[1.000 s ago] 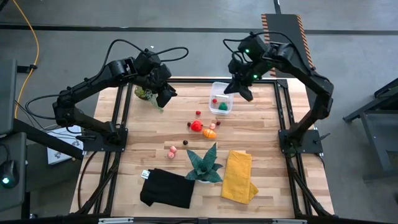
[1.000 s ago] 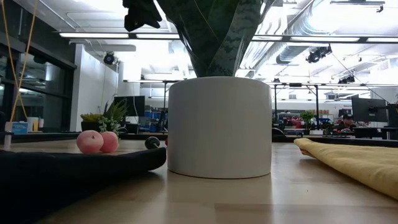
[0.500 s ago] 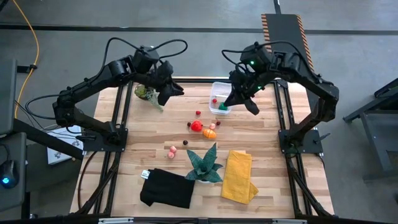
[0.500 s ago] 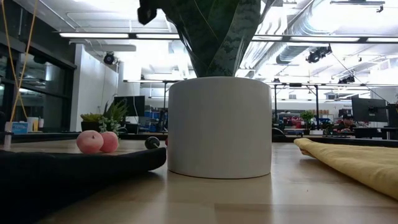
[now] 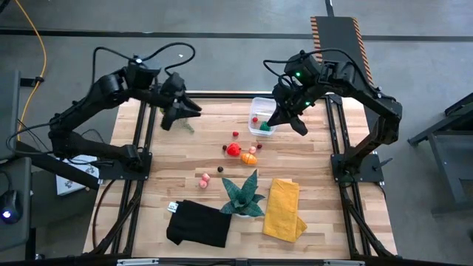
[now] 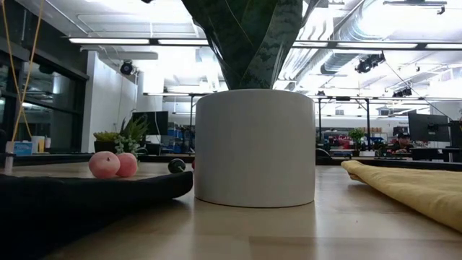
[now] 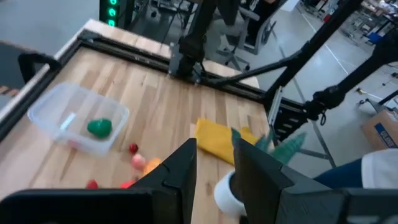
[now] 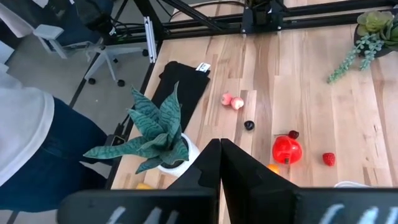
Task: Pick and placing Produce into tupperware
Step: Put the top left apricot into the transparent container
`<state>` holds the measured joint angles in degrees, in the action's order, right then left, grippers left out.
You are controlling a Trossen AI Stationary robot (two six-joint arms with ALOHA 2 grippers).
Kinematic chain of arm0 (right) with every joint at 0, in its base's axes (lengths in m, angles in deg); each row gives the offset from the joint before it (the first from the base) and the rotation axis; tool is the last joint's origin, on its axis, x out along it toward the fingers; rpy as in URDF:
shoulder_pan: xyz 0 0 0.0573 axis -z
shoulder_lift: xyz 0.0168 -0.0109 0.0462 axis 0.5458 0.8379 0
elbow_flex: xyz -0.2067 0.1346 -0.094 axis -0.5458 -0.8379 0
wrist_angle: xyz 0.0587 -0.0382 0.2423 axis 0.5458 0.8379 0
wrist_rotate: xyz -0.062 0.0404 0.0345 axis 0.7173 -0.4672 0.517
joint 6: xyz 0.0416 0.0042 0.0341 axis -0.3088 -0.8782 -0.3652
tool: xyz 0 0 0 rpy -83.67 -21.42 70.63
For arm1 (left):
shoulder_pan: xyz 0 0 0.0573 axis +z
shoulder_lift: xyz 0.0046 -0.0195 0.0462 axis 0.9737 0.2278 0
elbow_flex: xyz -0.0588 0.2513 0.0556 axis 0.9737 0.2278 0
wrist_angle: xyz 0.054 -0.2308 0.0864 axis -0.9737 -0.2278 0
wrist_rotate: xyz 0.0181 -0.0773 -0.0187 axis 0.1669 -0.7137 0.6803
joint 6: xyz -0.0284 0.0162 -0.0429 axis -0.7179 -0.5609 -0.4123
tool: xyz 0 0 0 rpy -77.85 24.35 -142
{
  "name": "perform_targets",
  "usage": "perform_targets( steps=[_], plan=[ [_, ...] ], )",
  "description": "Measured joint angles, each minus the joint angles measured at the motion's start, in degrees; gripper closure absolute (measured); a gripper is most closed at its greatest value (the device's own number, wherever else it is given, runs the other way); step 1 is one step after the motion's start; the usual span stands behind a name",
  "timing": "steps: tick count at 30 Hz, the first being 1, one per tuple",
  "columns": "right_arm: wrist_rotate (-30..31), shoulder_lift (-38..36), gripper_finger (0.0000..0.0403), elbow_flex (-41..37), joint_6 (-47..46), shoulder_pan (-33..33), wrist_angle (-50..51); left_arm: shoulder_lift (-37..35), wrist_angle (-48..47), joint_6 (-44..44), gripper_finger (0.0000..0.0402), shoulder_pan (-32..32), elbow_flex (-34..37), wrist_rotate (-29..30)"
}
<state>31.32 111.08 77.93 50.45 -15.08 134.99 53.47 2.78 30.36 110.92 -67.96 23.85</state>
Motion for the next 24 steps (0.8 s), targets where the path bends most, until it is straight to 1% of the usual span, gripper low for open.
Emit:
perform_targets(
  steps=[4, 9, 15, 20, 24],
  plan=[
    [0.0, 0.0, 0.0403, 0.0, 0.1, 0.0, 0.0, -2.2, -6.4, 0.0, 0.0307, 0.0, 0.0, 0.4],
    [0.0, 0.0, 0.0403, 0.0, -1.0, 0.0, 0.0, -4.2, -13.4, 0.1, 0.0307, 0.0, 0.0, 4.3],
    [1.1, 0.0, 0.0403, 0.0, -1.6, 0.0, 0.4, -6.3, -17.7, -0.3, 0.0307, 0.0, 0.0, 6.6],
    [1.8, 0.0, 0.0403, 0.0, -2.8, 0.0, 0.4, -7.4, -21.2, -0.5, 0.0307, 0.0, 0.0, 10.1],
    [1.9, 0.0, 0.0403, 0.0, -2.9, 0.0, 0.4, -7.7, -22.2, 0.0, 0.0307, 0.0, 0.0, 10.6]
  ],
)
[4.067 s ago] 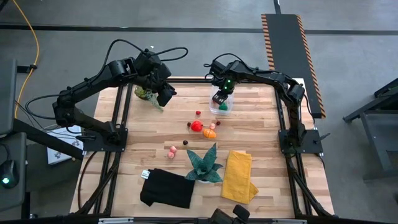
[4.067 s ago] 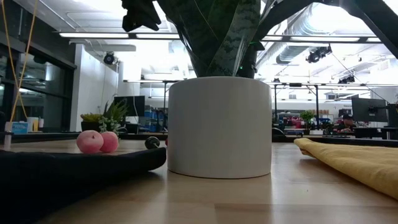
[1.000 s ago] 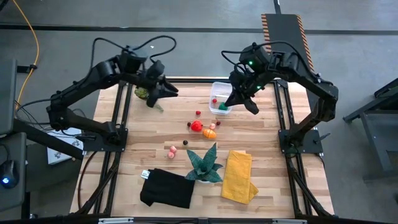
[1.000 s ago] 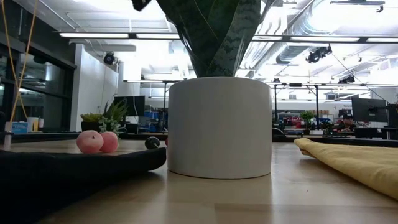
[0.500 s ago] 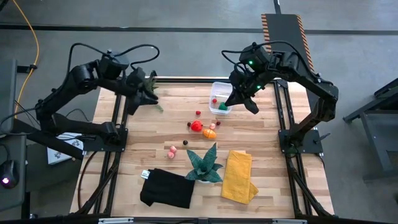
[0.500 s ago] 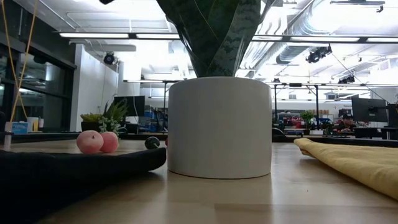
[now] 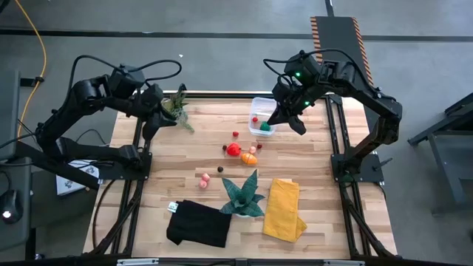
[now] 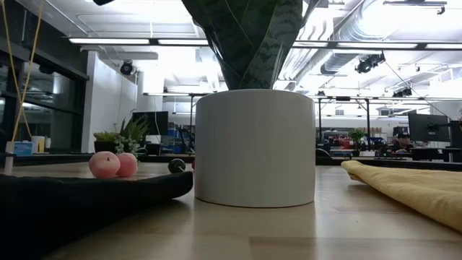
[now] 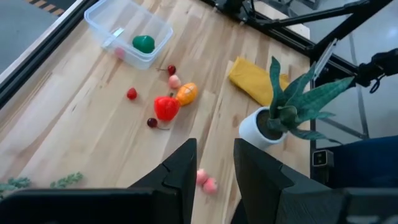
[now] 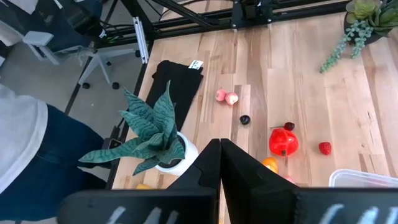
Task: Pick and placing Produce into tupperware
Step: Put the top left apricot into the transparent container
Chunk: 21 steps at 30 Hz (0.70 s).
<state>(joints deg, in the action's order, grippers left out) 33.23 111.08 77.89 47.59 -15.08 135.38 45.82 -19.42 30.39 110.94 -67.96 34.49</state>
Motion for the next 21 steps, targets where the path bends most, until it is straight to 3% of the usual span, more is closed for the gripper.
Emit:
perform_targets(
  steps=[9, 17, 21],
  plan=[
    [1.5, 0.0, 0.0403, 0.0, -0.2, 0.0, 0.0, -0.6, -1.2, 1.8, 0.0312, 0.0, 0.0, -0.1],
    [1.5, 0.0, 0.0403, 0.0, -0.2, 0.0, 0.0, -0.9, -2.6, 2.5, 0.0396, 0.0, 0.0, -3.2],
    [5.3, 0.0, 0.0403, 0.0, -0.1, 0.0, 2.0, -0.9, -2.6, 2.3, 0.0381, 0.0, 0.0, -3.1]
  ],
)
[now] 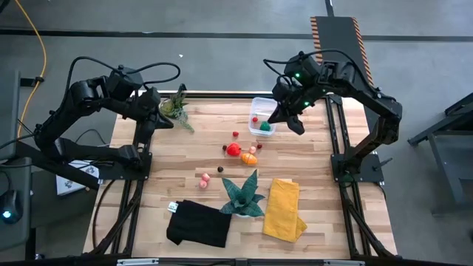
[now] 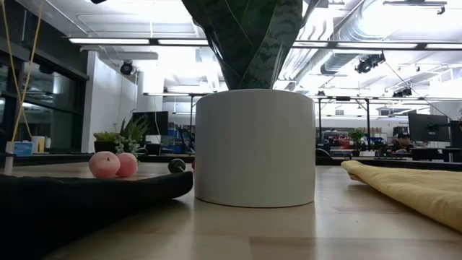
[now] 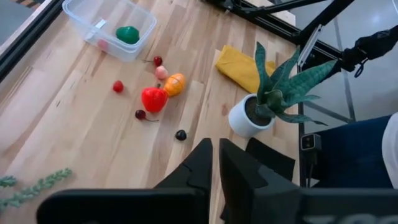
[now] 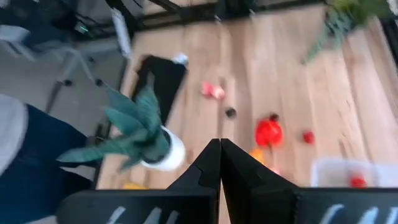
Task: Pick and placing Produce into tupperware
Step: Put the top left apricot into the transparent container
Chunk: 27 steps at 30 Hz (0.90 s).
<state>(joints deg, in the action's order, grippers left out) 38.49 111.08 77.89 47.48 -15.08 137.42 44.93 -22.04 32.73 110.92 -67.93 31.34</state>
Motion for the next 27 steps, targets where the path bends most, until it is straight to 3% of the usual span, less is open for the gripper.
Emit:
perform_targets(
  steps=[6, 18, 21, 27],
  plan=[
    [3.5, 0.0, 0.0403, 0.0, 0.4, 0.0, 7.2, 0.1, 0.0, 0.0, 0.0397, 0.0, 0.0, 0.0],
    [3.1, -0.9, 0.0403, -1.2, 1.9, 0.8, 5.5, -0.9, -2.0, -0.4, 0.0399, 0.0, 1.2, 1.1],
    [2.2, -5.2, 0.0403, -7.6, 1.2, 2.4, 0.3, -2.0, -2.0, -1.3, 0.04, 0.0, 2.8, 1.1],
    [0.0, -18.9, 0.0403, -30.5, -7.9, 5.9, -16.9, -4.7, 0.0, -3.1, 0.04, 0.0, 7.8, 1.0]
  ],
)
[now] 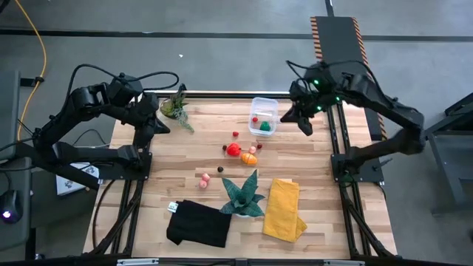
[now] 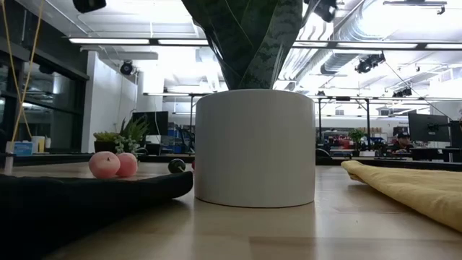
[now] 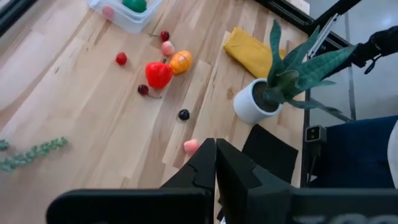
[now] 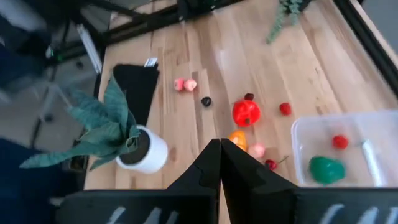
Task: Pick and placing Produce into tupperware
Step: Put the top left apricot into the transparent container
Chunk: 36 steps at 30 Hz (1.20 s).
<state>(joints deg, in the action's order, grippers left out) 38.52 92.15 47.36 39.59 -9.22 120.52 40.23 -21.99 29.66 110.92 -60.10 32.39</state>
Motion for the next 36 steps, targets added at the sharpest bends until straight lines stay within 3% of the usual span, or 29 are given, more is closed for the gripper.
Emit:
perform_targets(
  steps=[7, 18, 29, 36],
  plan=[
    [-0.7, -11.4, 0.0403, -19.2, -11.8, 0.5, -9.7, -1.5, 8.5, -0.9, 0.0399, 0.0, 8.9, 0.0],
    [-0.6, -18.7, 0.0403, -35.1, -20.5, -0.4, -20.1, -1.2, 22.2, -1.4, 0.0401, 0.0, 26.1, -6.5],
    [-0.8, -19.5, 0.0403, -38.8, -24.0, -0.5, -25.5, -1.2, 32.7, -3.2, 0.0401, -1.8, 35.7, -8.7],
    [-0.8, -19.5, 0.0403, -38.8, -25.0, -0.5, -25.9, 2.6, 36.8, -1.6, 0.0394, -11.7, 36.1, -0.9]
  ],
)
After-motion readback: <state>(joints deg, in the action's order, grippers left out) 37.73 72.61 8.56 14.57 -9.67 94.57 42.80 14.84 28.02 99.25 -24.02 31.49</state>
